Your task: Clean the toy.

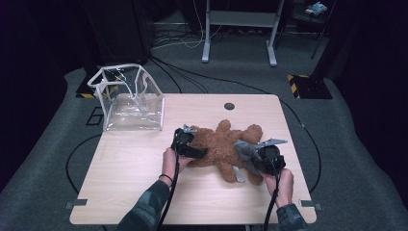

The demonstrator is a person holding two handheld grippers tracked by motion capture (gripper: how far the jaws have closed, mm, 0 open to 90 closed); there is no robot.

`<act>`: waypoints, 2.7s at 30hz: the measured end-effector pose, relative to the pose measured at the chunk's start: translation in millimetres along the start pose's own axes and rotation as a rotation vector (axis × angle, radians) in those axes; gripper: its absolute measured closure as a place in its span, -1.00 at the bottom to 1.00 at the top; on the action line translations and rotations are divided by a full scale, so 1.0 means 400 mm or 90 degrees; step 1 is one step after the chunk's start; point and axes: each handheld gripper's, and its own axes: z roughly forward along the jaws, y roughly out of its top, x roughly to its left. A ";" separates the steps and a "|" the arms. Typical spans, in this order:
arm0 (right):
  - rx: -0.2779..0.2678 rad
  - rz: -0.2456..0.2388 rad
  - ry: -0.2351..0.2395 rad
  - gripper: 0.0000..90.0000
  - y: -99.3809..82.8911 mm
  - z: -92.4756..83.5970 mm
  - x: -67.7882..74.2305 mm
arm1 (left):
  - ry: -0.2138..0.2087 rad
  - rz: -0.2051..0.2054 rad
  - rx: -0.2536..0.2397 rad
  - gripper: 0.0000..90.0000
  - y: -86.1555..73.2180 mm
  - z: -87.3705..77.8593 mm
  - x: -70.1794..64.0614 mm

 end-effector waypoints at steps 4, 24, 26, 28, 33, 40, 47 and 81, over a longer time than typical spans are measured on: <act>-0.041 -0.031 0.051 0.65 0.066 -0.011 0.075 | 0.000 0.001 0.008 -0.64 0.001 0.001 0.002; 0.029 -0.016 0.056 0.66 -0.011 0.065 0.083 | -0.003 -0.008 0.003 -0.64 -0.011 0.003 -0.003; 0.032 -0.005 0.059 0.66 -0.017 0.061 0.078 | 0.000 -0.009 0.001 -0.64 -0.011 0.002 -0.005; 0.022 -0.020 0.054 0.66 -0.009 0.049 0.089 | 0.004 -0.005 0.001 -0.64 -0.009 0.002 -0.006; -0.004 -0.060 0.080 0.66 0.058 0.034 0.174 | 0.003 -0.007 0.000 -0.65 -0.009 0.003 -0.005; 0.053 -0.069 0.072 0.66 0.053 0.129 0.255 | 0.009 -0.011 0.002 -0.64 -0.009 0.004 -0.009; 0.083 -0.057 0.076 0.66 -0.031 0.123 0.237 | 0.013 -0.009 0.000 -0.64 -0.009 0.003 -0.007; 0.024 -0.076 0.071 0.67 -0.042 0.069 0.132 | 0.012 -0.001 0.006 -0.65 -0.009 0.000 -0.010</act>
